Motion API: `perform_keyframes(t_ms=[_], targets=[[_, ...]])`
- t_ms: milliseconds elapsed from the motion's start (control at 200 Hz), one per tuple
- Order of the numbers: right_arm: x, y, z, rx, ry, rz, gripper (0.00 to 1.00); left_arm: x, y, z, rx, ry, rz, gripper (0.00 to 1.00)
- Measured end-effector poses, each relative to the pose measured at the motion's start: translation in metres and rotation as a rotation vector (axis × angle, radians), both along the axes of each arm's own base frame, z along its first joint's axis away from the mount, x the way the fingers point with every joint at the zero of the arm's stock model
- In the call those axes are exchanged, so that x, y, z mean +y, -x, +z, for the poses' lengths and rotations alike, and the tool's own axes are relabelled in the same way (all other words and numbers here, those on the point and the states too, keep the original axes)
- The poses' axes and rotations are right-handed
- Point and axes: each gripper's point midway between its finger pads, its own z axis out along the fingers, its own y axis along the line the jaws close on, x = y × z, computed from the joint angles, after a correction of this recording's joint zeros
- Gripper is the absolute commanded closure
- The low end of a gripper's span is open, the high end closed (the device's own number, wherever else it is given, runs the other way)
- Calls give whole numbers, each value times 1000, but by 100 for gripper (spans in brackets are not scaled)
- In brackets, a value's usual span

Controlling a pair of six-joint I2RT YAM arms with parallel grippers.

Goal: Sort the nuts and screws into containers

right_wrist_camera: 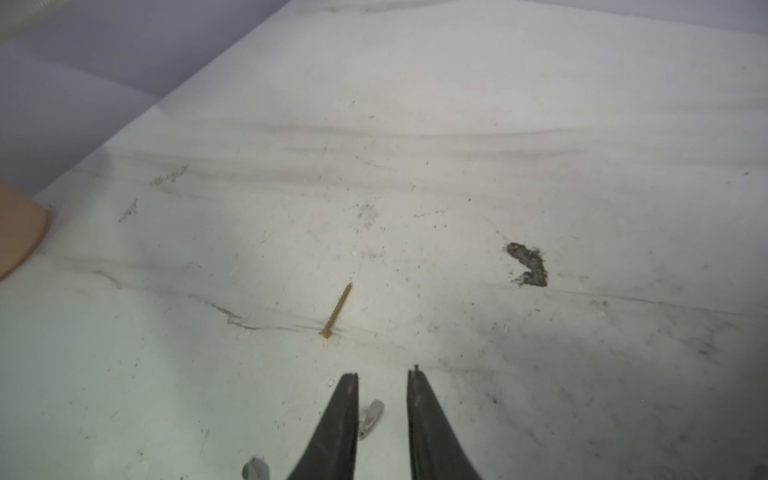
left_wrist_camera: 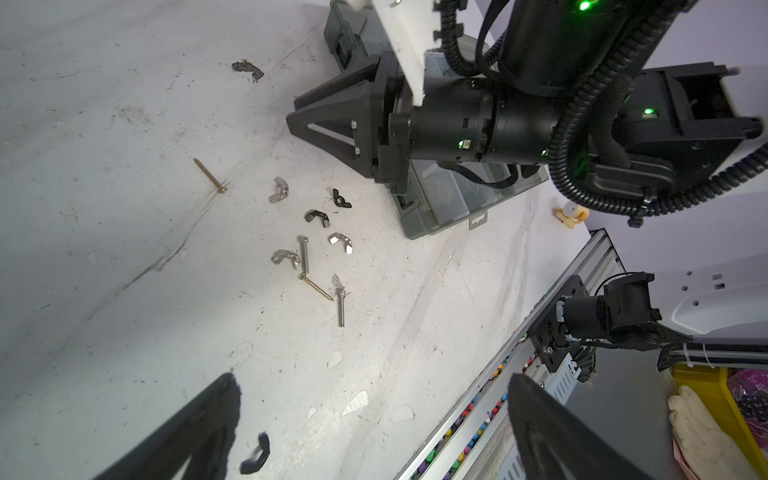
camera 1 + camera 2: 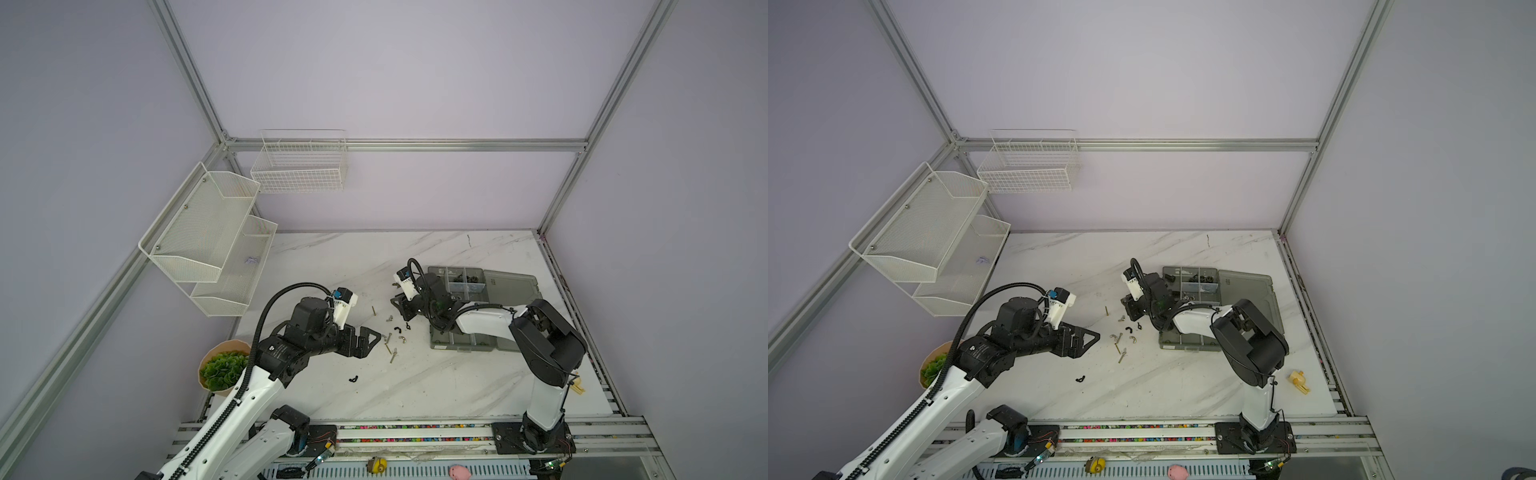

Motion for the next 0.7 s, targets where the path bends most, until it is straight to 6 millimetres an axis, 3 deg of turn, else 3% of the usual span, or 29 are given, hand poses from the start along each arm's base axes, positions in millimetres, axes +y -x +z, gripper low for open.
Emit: perform_keyframes(t_ms=[245,700], targets=[[-1,5,-41,67,127,18,69,0,0,0,0,0,0,1],[1,14,-45,62,198,54,62,0,-3,-7,25,-15,3,0]])
